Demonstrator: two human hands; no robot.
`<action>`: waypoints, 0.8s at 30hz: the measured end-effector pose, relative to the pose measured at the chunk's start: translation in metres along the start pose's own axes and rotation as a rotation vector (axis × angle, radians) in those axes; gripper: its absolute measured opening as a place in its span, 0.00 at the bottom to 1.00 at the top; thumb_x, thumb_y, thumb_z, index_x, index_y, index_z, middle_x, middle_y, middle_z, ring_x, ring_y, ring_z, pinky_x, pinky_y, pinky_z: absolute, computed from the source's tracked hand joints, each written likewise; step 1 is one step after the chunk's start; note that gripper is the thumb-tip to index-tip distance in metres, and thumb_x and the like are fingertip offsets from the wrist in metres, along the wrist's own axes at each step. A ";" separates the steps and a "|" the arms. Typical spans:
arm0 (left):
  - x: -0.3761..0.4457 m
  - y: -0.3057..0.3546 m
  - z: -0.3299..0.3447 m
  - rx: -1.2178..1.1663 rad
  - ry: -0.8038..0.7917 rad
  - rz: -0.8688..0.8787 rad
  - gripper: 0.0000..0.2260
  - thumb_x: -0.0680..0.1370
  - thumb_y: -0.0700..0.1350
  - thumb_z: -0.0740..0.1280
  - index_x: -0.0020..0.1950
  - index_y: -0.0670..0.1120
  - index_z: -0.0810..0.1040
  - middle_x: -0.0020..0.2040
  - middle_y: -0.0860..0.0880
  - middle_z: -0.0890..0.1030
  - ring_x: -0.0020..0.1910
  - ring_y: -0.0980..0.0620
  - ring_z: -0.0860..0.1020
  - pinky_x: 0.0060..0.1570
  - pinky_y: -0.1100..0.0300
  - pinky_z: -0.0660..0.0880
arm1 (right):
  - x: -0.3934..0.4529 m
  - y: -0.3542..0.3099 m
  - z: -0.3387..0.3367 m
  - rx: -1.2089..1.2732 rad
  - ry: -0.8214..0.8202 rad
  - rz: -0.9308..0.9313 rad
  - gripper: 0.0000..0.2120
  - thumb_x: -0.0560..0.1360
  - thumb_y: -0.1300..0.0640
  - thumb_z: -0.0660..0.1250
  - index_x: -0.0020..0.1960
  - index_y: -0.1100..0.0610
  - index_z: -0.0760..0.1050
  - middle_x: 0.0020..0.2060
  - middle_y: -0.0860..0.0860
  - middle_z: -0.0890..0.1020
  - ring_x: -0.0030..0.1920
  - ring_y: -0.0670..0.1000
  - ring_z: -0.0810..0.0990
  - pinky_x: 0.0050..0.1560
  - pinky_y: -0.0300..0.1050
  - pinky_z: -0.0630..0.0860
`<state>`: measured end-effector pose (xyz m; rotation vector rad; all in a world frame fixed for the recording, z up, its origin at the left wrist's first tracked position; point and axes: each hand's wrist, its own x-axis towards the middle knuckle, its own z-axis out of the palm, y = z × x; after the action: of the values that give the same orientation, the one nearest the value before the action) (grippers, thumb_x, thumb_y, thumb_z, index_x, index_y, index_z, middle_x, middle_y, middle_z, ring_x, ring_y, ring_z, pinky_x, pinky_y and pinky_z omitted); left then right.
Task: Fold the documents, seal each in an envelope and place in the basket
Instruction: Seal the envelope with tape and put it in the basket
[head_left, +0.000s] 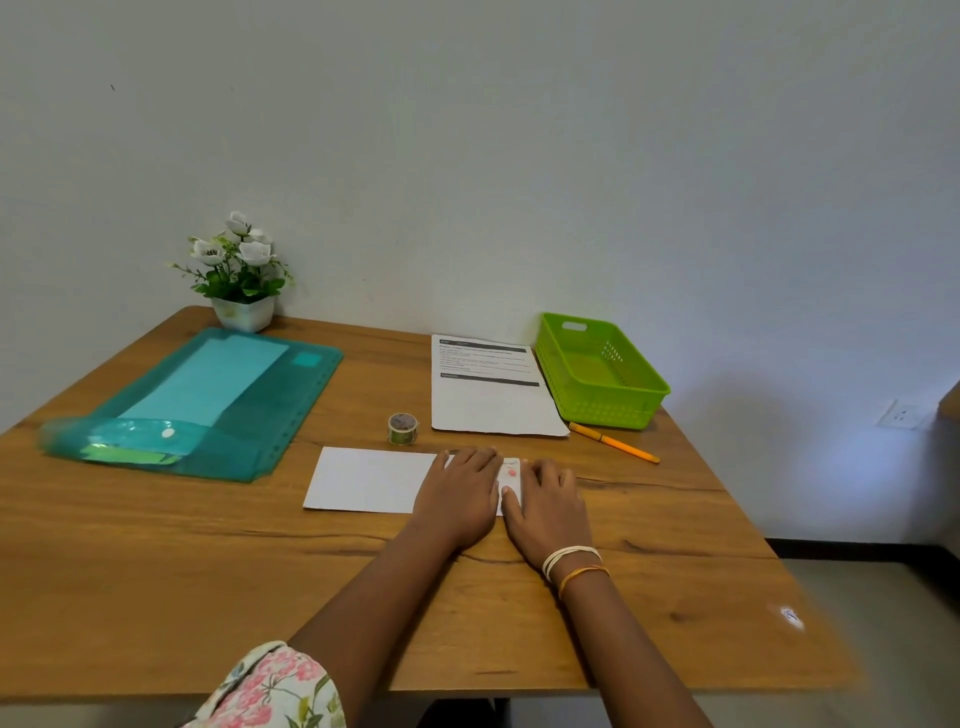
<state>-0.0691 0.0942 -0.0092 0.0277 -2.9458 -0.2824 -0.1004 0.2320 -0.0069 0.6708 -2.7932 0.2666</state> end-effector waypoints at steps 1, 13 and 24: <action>-0.001 0.000 0.000 -0.001 0.001 0.000 0.23 0.83 0.52 0.50 0.78 0.50 0.58 0.78 0.51 0.59 0.76 0.52 0.57 0.76 0.48 0.51 | -0.001 0.000 0.000 0.007 0.007 0.001 0.30 0.76 0.41 0.44 0.70 0.55 0.67 0.61 0.52 0.72 0.56 0.53 0.70 0.54 0.46 0.72; -0.001 0.001 -0.003 -0.020 0.016 -0.013 0.22 0.83 0.51 0.49 0.77 0.50 0.59 0.78 0.51 0.61 0.76 0.52 0.58 0.76 0.49 0.52 | -0.007 -0.004 -0.002 0.114 0.113 -0.045 0.17 0.77 0.54 0.59 0.62 0.57 0.78 0.54 0.52 0.80 0.54 0.52 0.76 0.50 0.46 0.76; -0.005 0.000 -0.037 0.029 -0.079 -0.199 0.28 0.76 0.62 0.64 0.71 0.48 0.68 0.69 0.47 0.71 0.66 0.47 0.70 0.63 0.52 0.68 | 0.001 0.004 -0.005 0.077 0.071 0.056 0.18 0.76 0.51 0.60 0.65 0.44 0.74 0.48 0.52 0.72 0.52 0.53 0.72 0.47 0.47 0.72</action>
<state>-0.0580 0.0877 0.0258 0.3224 -3.0283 -0.2738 -0.1026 0.2363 -0.0018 0.5886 -2.7491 0.4021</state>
